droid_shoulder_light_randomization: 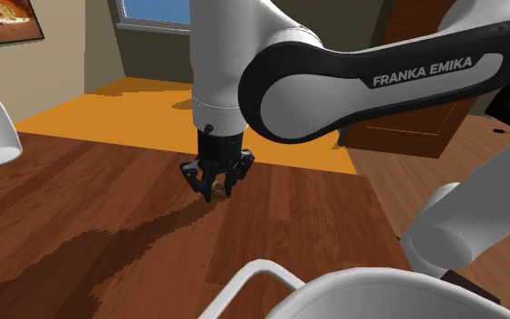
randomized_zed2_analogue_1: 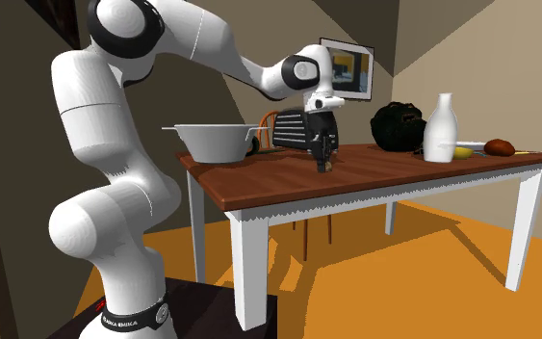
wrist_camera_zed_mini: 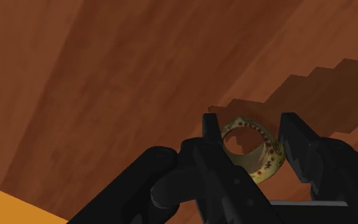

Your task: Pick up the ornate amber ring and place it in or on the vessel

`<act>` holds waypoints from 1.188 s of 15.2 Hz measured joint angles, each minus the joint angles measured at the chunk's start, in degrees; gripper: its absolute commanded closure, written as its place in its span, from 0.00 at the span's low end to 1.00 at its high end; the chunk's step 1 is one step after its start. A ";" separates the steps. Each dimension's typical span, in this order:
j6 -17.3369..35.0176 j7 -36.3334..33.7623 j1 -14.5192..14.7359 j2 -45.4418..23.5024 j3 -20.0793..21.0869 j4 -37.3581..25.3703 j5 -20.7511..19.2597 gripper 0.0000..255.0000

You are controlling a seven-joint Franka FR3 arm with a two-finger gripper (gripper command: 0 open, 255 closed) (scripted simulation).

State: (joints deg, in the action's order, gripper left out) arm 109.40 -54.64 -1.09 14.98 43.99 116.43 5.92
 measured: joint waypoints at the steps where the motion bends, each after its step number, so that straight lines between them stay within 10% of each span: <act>1: -0.56 0.08 -0.03 0.01 -0.09 -0.44 0.01 1.00; 18: -13.38 -0.07 -0.82 -1.43 -0.69 -14.30 -1.26 1.00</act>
State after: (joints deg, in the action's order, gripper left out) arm 96.03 -54.72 -1.90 13.55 43.30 102.12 4.66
